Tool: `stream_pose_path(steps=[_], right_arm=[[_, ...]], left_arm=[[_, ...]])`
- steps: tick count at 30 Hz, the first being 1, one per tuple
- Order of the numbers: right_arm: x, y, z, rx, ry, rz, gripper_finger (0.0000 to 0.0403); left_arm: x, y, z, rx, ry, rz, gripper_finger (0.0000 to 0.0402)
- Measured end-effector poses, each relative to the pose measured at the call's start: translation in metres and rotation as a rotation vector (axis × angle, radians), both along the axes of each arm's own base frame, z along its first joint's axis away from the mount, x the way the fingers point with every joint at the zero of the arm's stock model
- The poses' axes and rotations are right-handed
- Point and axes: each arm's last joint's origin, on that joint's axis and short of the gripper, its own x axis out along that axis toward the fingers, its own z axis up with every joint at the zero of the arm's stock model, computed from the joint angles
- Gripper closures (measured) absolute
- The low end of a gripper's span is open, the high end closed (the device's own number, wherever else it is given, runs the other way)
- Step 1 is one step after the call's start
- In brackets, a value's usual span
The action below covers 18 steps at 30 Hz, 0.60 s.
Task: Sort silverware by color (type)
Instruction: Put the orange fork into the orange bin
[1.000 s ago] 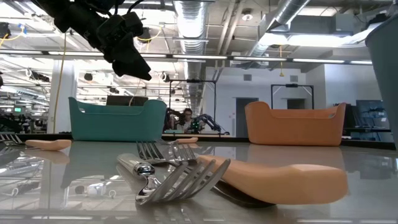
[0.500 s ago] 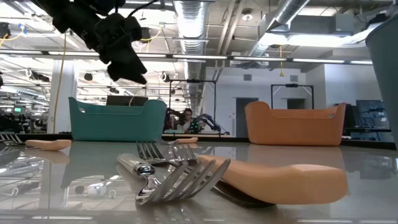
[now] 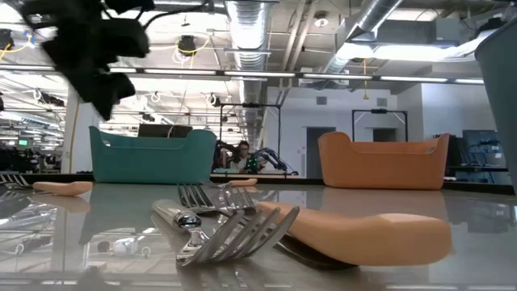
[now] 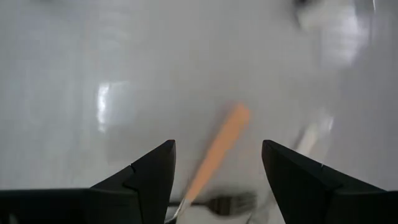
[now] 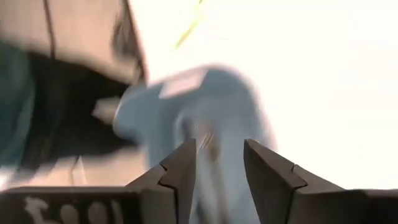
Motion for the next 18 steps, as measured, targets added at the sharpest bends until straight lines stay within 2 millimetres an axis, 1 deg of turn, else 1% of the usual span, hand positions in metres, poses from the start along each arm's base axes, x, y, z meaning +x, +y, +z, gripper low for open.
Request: stream_pose_path(steps=[2,4,7,11,18], right_arm=[[-0.004,-0.01,0.007,-0.063,-0.083,-0.05,0.0249],[-0.008,-0.018,0.012,-0.102,-0.132,-0.075,0.025],[-0.01,-0.025,0.016,-0.128,-0.17,-0.069,0.0251],[-0.011,-0.029,0.015,-0.179,-0.164,-0.034,0.0251],[-0.011,-0.031,0.01,-0.237,-0.115,-0.013,0.0251]], left_arm=[[-0.001,-0.01,-0.008,0.045,0.013,-0.133,0.0178],[-0.003,-0.018,-0.013,0.094,0.011,-0.218,0.0178],[0.001,-0.025,-0.019,0.148,0.008,-0.24,0.0178],[0.007,-0.034,-0.033,0.147,0.039,-0.276,0.0178],[0.02,-0.044,-0.068,0.19,0.231,-0.282,0.0178]])
